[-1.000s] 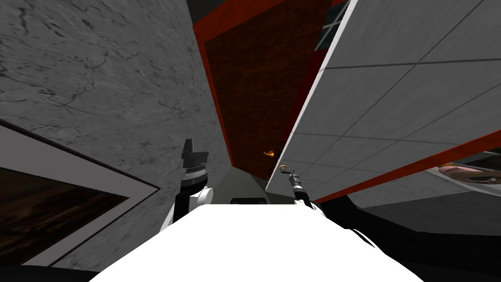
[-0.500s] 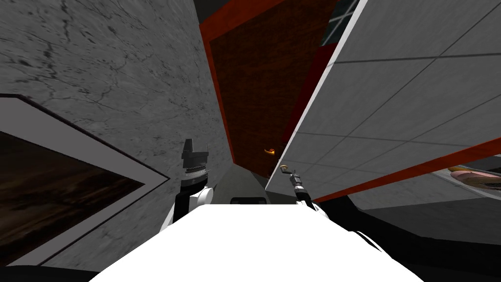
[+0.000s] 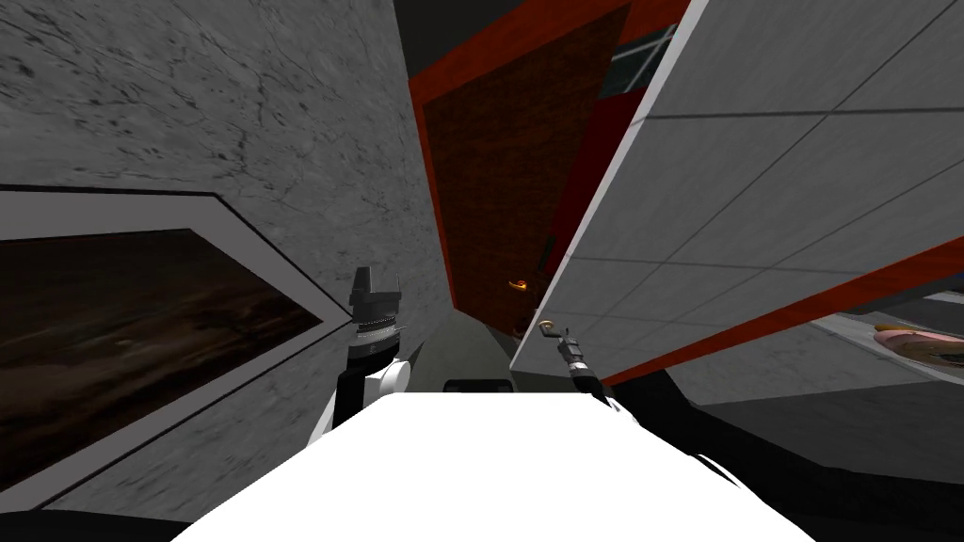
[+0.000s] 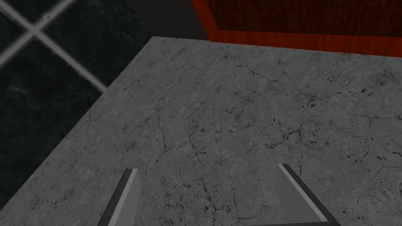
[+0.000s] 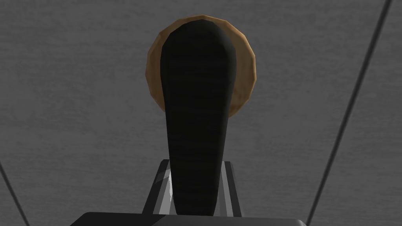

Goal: Pull the door open

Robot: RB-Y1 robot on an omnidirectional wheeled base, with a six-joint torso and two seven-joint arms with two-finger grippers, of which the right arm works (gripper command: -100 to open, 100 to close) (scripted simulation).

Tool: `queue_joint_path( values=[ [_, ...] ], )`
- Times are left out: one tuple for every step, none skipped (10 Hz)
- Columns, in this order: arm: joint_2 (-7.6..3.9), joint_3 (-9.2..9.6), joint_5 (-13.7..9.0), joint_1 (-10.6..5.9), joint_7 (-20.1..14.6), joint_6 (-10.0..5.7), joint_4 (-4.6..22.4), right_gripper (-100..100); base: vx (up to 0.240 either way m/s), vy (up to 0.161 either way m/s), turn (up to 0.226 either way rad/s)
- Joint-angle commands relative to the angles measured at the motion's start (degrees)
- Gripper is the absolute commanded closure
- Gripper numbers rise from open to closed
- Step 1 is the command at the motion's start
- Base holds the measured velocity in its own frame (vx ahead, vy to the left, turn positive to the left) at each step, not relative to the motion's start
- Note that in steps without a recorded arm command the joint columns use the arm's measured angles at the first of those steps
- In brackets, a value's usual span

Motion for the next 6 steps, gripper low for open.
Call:
queue_joint_path(
  values=[
    [0.14,1.47,0.8,0.20,-1.1,-1.74,0.5,100,-0.204,-0.052,0.098],
    [-0.24,0.59,0.3,-0.03,-0.6,-0.81,0.4,100,-0.082,-0.027,-0.001],
    [-0.90,1.65,0.7,1.30,-1.7,-2.95,0.9,100,-0.149,-0.043,0.173],
    [-1.08,1.88,0.7,1.60,-1.9,-3.45,0.9,100,-0.232,-0.050,0.151],
    [-1.66,2.67,1.0,2.60,-2.7,-5.12,1.0,100,-0.218,-0.049,0.165],
    [-2.07,3.22,1.1,3.29,-3.3,-6.28,1.1,100,-0.204,-0.050,0.178]
  ],
)
